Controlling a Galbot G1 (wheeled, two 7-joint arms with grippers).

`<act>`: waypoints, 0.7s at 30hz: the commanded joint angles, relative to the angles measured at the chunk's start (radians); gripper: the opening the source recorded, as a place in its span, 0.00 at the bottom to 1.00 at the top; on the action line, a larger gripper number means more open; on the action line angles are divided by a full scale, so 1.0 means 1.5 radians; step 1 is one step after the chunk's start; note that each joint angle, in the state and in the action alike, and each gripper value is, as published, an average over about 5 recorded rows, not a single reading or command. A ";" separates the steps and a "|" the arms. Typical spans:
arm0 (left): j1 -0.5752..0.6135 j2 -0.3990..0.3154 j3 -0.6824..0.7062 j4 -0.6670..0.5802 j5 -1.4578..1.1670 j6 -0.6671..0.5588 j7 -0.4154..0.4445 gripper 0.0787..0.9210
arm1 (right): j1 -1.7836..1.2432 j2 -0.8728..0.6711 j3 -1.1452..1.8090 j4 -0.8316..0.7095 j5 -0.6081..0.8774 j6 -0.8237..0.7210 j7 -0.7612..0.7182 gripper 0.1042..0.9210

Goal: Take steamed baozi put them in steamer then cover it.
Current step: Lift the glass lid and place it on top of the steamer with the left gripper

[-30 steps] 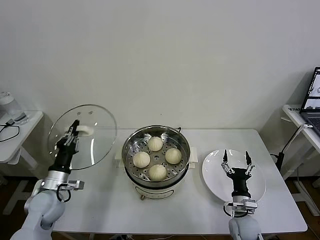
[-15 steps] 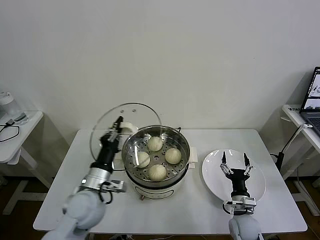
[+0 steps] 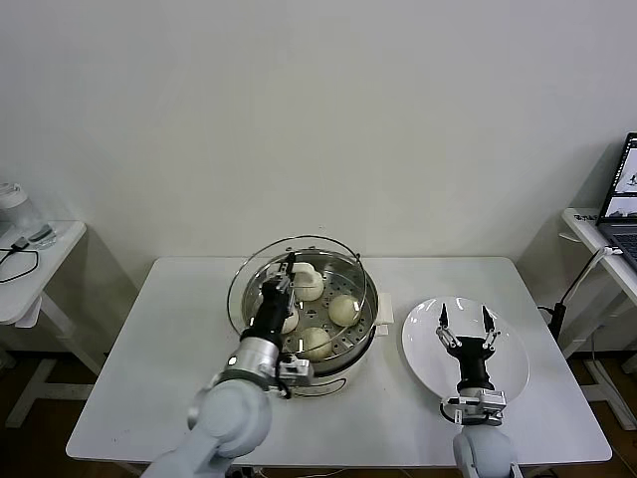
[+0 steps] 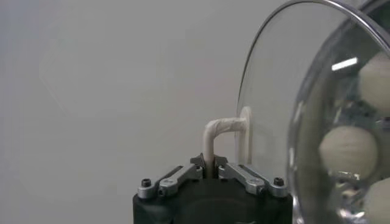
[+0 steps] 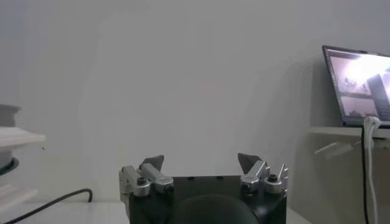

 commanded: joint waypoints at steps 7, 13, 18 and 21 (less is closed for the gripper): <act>-0.040 -0.062 0.049 0.086 0.057 0.039 0.035 0.13 | 0.001 0.003 0.003 -0.004 -0.007 -0.006 -0.001 0.88; -0.039 -0.066 0.050 0.098 0.071 0.029 0.020 0.13 | 0.002 0.004 0.003 -0.004 -0.009 -0.005 -0.001 0.88; -0.037 -0.066 0.050 0.102 0.088 0.024 0.008 0.13 | 0.002 0.005 0.004 -0.006 -0.011 -0.002 -0.002 0.88; -0.035 -0.067 0.050 0.105 0.097 0.020 0.005 0.13 | 0.003 0.005 0.004 -0.007 -0.012 -0.001 -0.002 0.88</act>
